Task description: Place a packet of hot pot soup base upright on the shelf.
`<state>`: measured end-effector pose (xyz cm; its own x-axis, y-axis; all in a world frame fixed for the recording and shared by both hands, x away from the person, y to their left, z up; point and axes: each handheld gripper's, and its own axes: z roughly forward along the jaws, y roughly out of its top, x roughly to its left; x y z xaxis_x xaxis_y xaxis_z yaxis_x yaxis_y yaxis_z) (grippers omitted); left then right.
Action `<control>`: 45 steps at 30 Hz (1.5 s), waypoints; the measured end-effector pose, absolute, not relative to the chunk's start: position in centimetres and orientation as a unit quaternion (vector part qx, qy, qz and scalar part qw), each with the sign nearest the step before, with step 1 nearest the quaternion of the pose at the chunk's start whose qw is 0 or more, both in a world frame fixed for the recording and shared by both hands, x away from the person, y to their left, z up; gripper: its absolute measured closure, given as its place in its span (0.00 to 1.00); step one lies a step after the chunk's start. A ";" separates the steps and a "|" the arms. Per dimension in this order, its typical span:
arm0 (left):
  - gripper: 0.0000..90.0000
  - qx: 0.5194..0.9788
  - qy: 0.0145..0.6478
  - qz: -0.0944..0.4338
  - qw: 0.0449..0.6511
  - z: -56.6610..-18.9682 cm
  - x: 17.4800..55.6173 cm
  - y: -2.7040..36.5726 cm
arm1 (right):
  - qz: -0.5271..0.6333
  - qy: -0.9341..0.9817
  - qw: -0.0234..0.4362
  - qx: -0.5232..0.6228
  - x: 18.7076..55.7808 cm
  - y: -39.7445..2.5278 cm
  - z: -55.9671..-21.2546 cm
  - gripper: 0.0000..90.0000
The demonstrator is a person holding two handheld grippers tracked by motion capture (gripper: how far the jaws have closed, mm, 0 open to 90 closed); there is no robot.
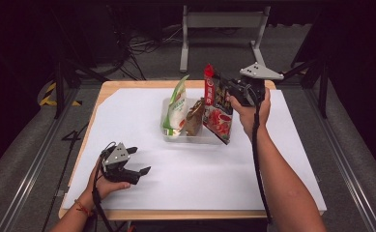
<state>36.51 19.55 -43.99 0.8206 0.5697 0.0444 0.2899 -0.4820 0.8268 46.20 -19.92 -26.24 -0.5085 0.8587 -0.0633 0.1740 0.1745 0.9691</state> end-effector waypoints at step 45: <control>0.16 0.853 0.251 0.158 0.430 -44.2 36.5 19.5 | 0.549 0.688 0.314 0.356 47.9 -19.7 -30.0 0.96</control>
<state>36.48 19.51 -44.22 0.8240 0.5641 0.0541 0.2922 -0.5047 0.8124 47.90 -19.70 -29.95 -0.5489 0.8349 -0.0405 0.1455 0.1432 0.9789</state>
